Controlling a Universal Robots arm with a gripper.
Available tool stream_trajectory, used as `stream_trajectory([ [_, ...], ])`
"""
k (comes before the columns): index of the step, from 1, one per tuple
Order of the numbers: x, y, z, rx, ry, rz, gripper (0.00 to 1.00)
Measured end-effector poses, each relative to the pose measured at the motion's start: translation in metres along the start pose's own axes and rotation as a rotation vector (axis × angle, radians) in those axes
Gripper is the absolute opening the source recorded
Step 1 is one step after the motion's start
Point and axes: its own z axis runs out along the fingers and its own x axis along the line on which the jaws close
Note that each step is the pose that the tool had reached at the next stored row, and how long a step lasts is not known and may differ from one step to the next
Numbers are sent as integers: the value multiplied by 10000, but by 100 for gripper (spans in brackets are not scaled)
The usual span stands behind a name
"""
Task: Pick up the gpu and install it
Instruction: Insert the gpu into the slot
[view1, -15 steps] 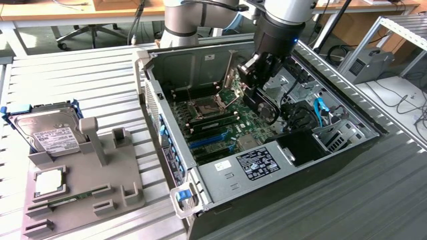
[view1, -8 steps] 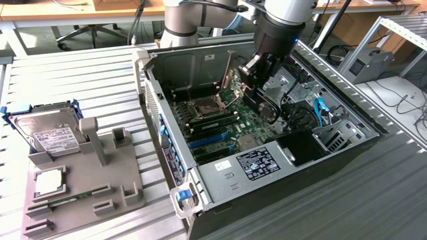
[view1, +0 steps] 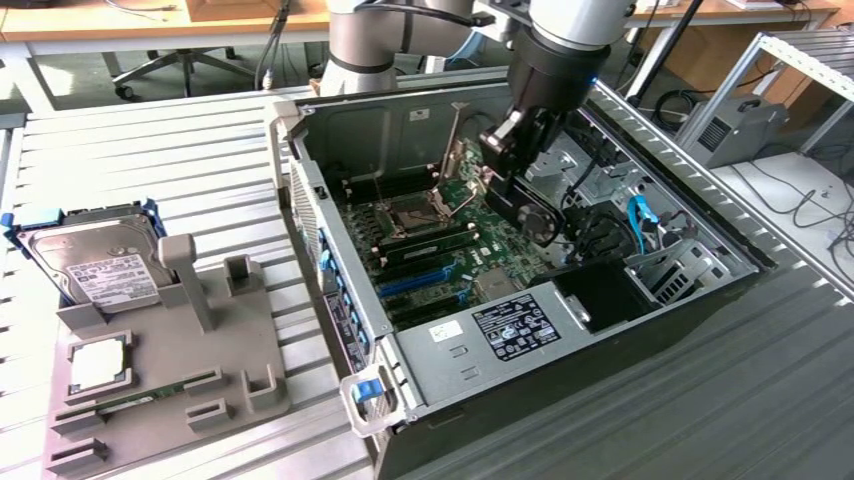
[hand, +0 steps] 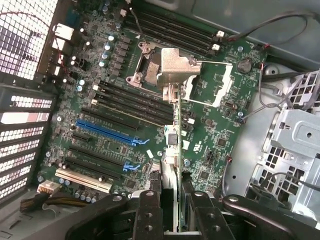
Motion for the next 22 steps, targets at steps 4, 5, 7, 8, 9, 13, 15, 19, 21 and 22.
stream_trajectory([
  [4,-1,0,1,-7,6,-305,26],
  [5,-1,0,1,-9,9,-418,26],
  [7,-2,0,2,-12,14,-597,26],
  [8,-2,-1,2,-13,16,-666,26],
  [9,-2,-1,2,-14,18,-733,26],
  [13,-5,-2,3,-20,24,-1013,26],
  [15,-6,-2,3,-23,27,-1140,26],
  [19,-8,-3,4,-28,33,-1403,26],
  [21,-9,-3,4,-31,36,-1527,26],
  [22,-10,-4,5,-32,38,-1593,26],
])
